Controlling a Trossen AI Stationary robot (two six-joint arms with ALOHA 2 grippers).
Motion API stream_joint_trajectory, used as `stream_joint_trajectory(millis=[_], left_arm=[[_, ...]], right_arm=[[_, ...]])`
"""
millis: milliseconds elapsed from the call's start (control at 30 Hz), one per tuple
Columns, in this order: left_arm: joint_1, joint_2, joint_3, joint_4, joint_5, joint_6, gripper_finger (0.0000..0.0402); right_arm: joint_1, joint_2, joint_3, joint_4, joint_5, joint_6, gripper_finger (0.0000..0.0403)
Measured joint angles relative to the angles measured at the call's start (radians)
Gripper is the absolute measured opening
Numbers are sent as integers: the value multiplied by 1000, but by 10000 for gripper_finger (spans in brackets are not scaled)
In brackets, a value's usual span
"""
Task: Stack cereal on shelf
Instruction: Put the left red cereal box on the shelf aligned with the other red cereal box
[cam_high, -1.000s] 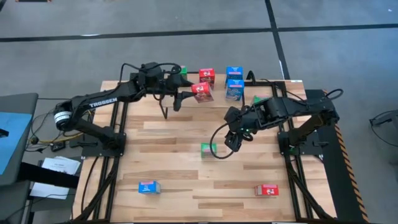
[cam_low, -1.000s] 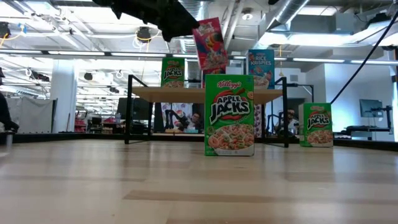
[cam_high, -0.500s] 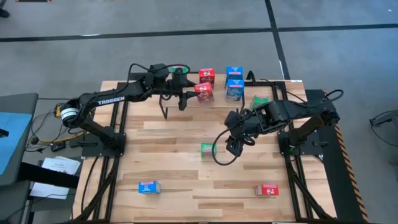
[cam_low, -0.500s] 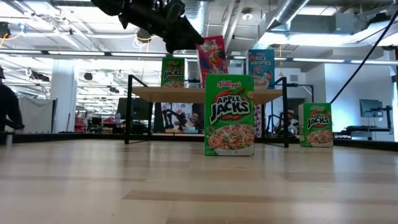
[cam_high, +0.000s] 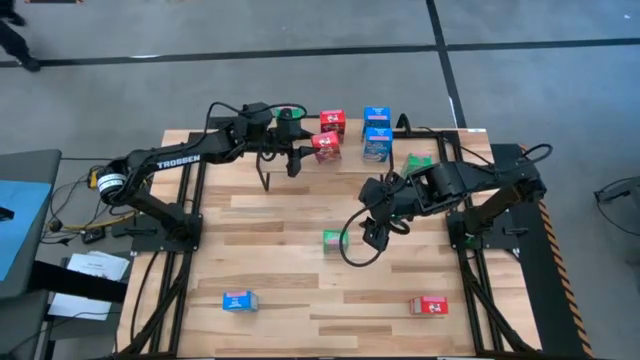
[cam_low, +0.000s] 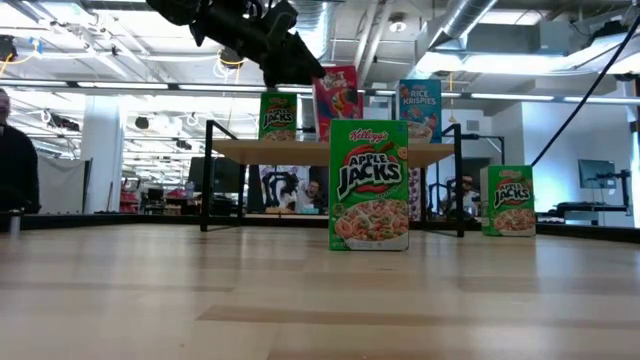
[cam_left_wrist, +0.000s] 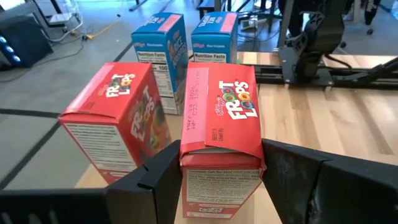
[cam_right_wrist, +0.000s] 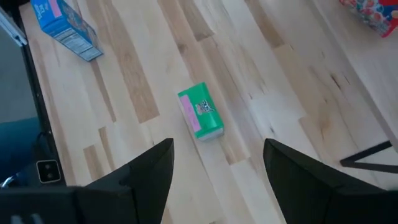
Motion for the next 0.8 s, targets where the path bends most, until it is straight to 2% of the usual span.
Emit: stream_joint_trajectory(millis=[267,633,800], left_arm=[[0,0,0,7,-6,13,179],[0,0,0,11,-6,20,179],[0,-1,0,12,-12,23,179]], right_arm=[[-28,0,0,16,35,-116,272],[-231,0,0,120,54,-663,272],[-311,0,0,159,54,-815,272]])
